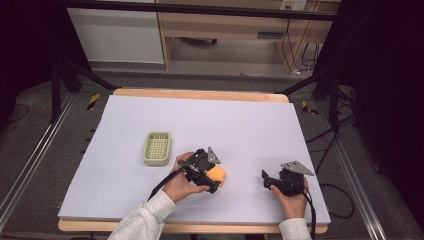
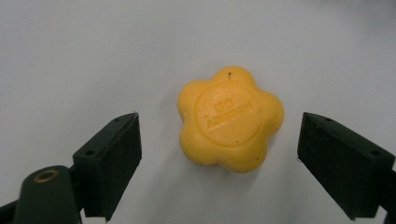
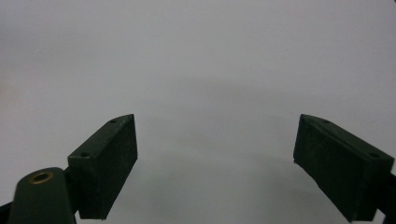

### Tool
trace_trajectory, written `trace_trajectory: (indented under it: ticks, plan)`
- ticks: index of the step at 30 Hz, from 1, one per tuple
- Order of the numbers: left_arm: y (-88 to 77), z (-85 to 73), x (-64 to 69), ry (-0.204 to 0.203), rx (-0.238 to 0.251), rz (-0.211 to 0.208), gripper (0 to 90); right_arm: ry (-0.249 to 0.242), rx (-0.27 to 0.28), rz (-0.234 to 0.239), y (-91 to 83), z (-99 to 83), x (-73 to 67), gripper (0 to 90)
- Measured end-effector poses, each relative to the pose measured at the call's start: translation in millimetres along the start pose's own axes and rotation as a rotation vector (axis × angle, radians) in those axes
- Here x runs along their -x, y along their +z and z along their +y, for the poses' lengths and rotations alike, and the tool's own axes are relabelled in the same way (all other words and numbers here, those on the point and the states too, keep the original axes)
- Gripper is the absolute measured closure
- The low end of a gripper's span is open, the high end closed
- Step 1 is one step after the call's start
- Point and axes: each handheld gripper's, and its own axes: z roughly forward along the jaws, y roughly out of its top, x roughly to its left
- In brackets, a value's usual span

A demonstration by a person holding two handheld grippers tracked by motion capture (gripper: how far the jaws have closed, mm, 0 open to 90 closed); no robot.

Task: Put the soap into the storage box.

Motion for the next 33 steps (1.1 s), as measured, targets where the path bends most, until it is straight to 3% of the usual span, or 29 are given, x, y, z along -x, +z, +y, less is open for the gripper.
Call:
trace_trajectory:
  ticks: [33]
  plan:
    - [28.6, 5.1, 0.0, 0.017, -0.085, -0.022, 15.1, -0.002, -0.004, 0.008, 0.2, 0.1, 0.2, 15.4]
